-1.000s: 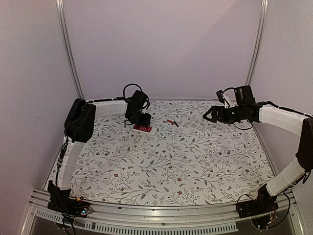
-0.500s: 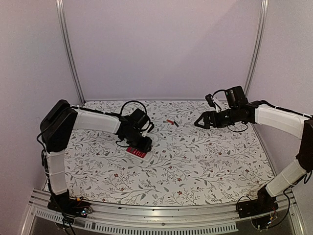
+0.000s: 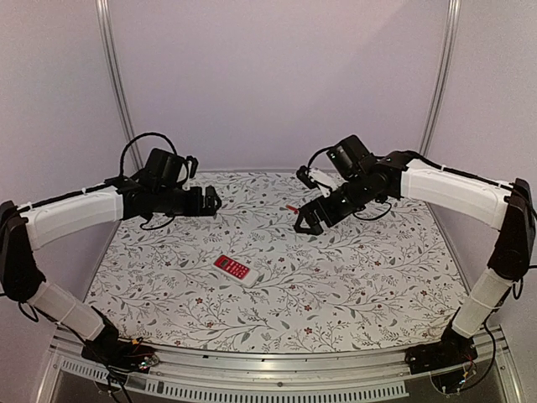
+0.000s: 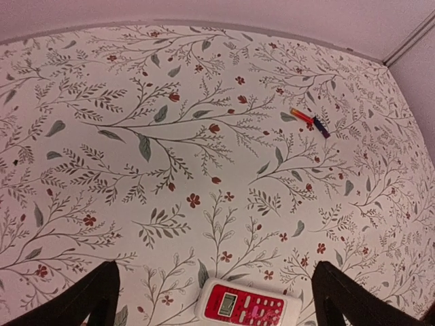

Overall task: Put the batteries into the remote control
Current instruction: Move the remote control to the center of the board.

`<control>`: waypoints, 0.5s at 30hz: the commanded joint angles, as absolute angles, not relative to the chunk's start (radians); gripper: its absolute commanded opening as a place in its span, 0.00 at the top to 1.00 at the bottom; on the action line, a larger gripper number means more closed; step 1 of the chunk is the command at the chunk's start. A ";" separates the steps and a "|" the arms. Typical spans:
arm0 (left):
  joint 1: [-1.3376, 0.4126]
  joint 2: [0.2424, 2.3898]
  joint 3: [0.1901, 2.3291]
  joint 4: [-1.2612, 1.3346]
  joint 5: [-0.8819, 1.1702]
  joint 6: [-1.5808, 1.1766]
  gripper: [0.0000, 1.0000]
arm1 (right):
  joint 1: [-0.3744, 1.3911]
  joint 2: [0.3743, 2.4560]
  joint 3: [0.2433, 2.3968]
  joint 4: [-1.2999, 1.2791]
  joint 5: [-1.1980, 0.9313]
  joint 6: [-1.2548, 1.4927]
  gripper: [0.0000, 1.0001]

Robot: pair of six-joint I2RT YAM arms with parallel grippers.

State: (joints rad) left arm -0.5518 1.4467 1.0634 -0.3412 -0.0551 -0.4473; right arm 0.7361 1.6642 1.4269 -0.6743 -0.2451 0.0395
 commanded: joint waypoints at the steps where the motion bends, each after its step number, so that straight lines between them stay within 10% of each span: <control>1: -0.514 1.359 0.958 -0.335 -0.148 -0.550 0.00 | 0.880 1.824 1.600 -0.859 -0.129 0.011 0.01; 15: -0.428 1.206 0.854 -0.390 -0.236 -0.626 0.00 | 1.060 2.286 2.070 -1.043 -0.129 0.022 0.01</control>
State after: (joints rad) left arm -0.4477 1.2198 0.8673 -0.3496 -0.1993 -0.6003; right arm 1.0584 2.2059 1.9881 -0.9703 -0.1394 0.0212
